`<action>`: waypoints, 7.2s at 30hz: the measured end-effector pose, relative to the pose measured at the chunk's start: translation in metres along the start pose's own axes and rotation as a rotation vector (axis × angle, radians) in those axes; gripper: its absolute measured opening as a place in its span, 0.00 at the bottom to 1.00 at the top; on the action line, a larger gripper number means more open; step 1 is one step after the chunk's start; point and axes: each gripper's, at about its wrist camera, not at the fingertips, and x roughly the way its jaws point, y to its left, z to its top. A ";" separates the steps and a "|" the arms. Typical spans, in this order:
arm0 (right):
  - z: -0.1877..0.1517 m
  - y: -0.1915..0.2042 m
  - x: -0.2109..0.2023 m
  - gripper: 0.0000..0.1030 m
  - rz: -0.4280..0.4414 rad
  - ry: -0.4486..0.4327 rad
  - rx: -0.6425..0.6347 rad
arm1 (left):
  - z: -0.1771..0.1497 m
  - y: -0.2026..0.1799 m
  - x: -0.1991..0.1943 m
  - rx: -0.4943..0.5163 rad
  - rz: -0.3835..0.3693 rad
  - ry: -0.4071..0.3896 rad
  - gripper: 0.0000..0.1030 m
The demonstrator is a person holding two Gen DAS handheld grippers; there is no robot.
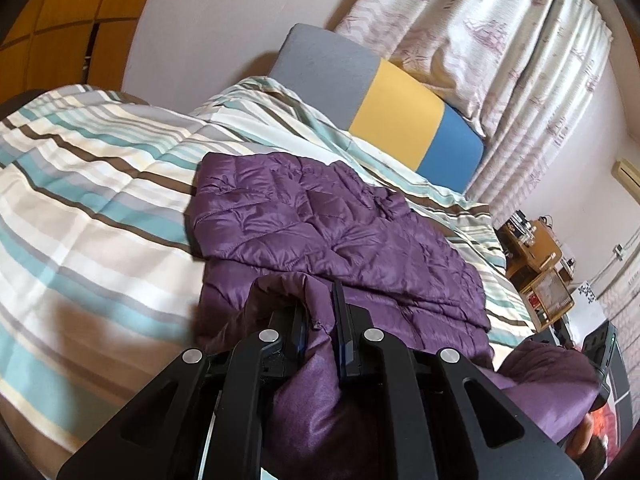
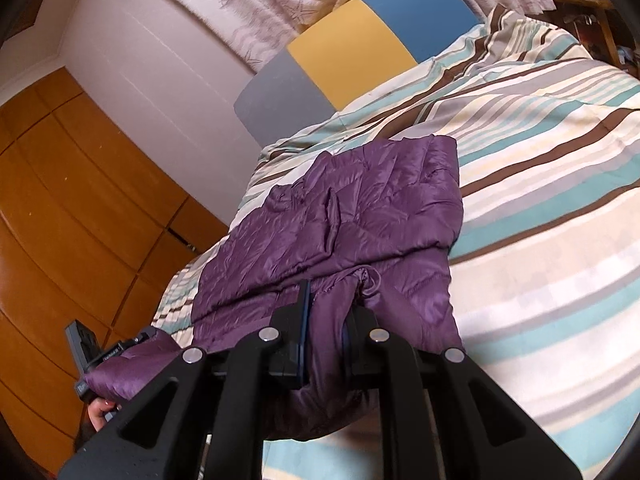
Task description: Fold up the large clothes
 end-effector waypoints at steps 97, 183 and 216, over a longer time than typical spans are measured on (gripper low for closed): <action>-0.006 0.051 -0.029 0.14 -0.214 -0.074 -0.429 | -0.026 -0.034 -0.039 0.126 0.028 -0.066 0.15; 0.039 0.039 0.161 0.54 -0.551 -0.076 -0.494 | 0.000 -0.081 0.185 0.186 0.346 0.023 0.75; 0.022 0.063 0.198 0.67 -0.317 0.044 -0.434 | 0.025 -0.081 0.144 0.163 0.376 0.061 0.85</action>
